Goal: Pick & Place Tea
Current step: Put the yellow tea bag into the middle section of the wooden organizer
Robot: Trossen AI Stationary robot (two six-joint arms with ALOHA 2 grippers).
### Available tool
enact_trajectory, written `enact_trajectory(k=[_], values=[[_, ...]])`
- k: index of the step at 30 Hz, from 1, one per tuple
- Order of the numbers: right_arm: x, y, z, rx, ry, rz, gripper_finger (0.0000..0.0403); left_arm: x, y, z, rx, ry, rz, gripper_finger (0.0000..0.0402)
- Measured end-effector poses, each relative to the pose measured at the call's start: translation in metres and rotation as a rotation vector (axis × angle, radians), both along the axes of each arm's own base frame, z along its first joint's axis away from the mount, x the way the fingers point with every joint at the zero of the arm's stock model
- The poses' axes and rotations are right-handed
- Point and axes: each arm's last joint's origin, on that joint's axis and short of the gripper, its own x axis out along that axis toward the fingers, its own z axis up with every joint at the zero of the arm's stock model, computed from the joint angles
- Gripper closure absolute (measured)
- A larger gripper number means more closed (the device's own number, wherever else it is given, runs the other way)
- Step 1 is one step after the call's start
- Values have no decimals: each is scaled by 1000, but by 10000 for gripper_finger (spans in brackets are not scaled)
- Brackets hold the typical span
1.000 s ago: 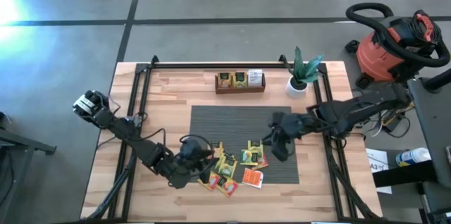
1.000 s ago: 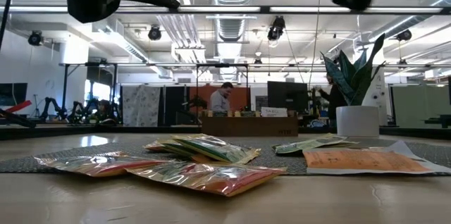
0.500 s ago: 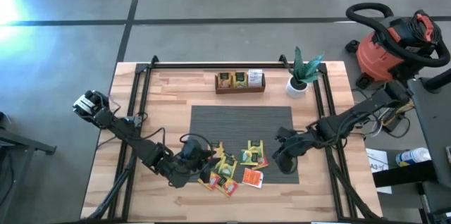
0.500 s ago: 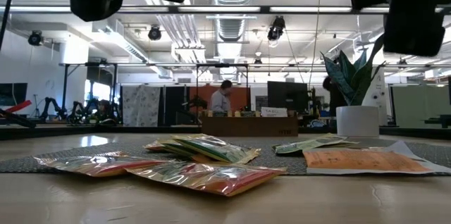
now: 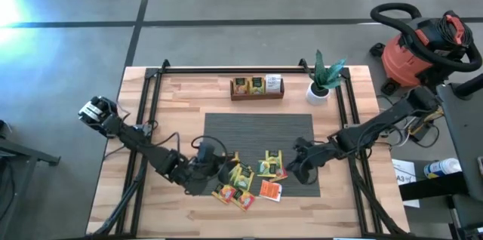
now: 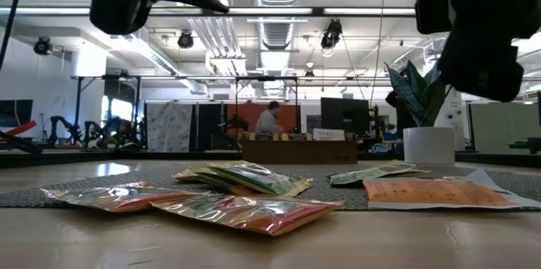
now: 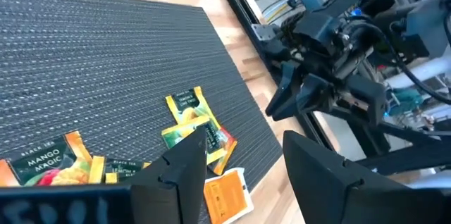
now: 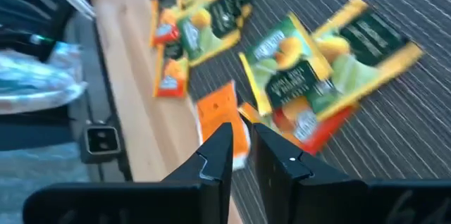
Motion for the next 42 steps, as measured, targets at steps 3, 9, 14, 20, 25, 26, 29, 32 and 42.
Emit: enact_trajectory(k=[3,9,14,20,25,26,29,32,42], values=[[2,1,-10,10,-61,12,349,4,6,1,-29,11,-18,220],[2,1,-31,37,1,-31,349,20,17,-5,-53,45,-50,220],[7,3,-41,65,58,-77,349,37,30,-21,-26,122,-143,220],[24,7,-45,86,76,-127,349,52,44,-40,-13,219,-266,220],[37,5,-53,72,106,-156,348,61,51,-45,102,262,-342,220],[39,4,-55,73,116,-163,348,64,52,-46,116,268,-370,220],[43,3,-60,79,136,-179,348,74,55,-51,154,284,-460,220],[43,3,-61,92,147,-188,348,84,59,-57,197,308,-511,220],[45,4,-48,144,111,-184,321,108,67,-80,216,362,-613,220]])
